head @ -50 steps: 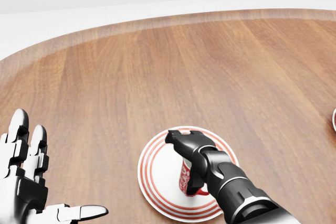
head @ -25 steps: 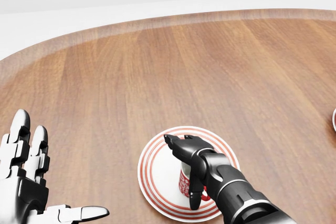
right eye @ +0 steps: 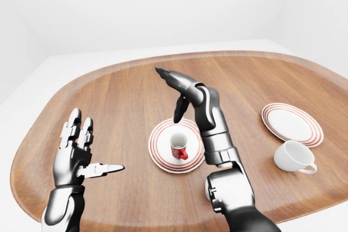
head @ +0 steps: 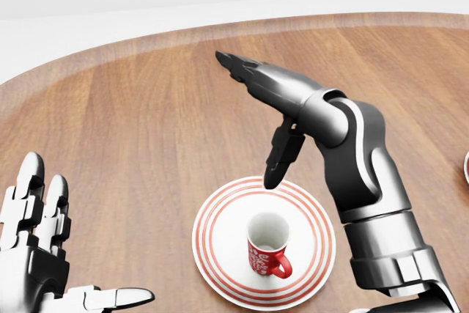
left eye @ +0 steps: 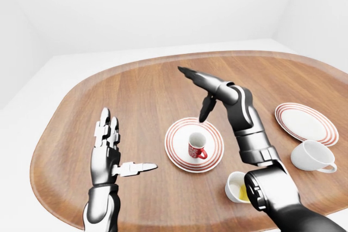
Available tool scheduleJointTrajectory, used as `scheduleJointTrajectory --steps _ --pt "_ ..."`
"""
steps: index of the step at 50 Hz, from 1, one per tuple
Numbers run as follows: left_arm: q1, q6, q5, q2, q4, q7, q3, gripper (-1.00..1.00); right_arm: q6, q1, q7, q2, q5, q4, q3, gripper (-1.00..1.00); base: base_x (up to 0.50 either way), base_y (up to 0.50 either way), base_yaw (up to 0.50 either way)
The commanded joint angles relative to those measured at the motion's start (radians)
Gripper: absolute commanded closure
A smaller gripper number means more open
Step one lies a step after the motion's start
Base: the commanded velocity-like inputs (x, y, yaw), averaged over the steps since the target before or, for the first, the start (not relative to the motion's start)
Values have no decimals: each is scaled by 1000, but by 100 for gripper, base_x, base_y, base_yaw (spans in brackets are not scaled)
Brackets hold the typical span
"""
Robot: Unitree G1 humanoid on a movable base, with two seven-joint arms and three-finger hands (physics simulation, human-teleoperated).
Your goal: Put the red mug on the left plate.
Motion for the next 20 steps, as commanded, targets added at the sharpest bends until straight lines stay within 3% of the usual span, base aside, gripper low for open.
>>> scheduleJointTrajectory --steps 1,4,12,15,19,20 --pt "-2 0 5 1 1 3 -3 -100 63 35 0 -46 74 -317 -16 -100 0 0 0" --pt "-5 0 5 2 5 4 -4 -100 66 95 0 -85 69 -433 -48 -100 0 0 0" --pt "-3 0 4 2 4 5 -3 -100 66 144 0 -105 55 -496 -61 -100 0 0 0" --pt "-8 0 -2 3 9 5 3 -100 66 199 0 -163 50 -608 -128 -100 0 0 0" --pt "-8 0 -2 2 9 4 4 -100 66 203 0 -172 56 -614 -125 -100 0 0 0" --pt "-8 0 0 1 9 5 2 -100 66 232 0 -189 88 -677 -171 -100 0 0 0"
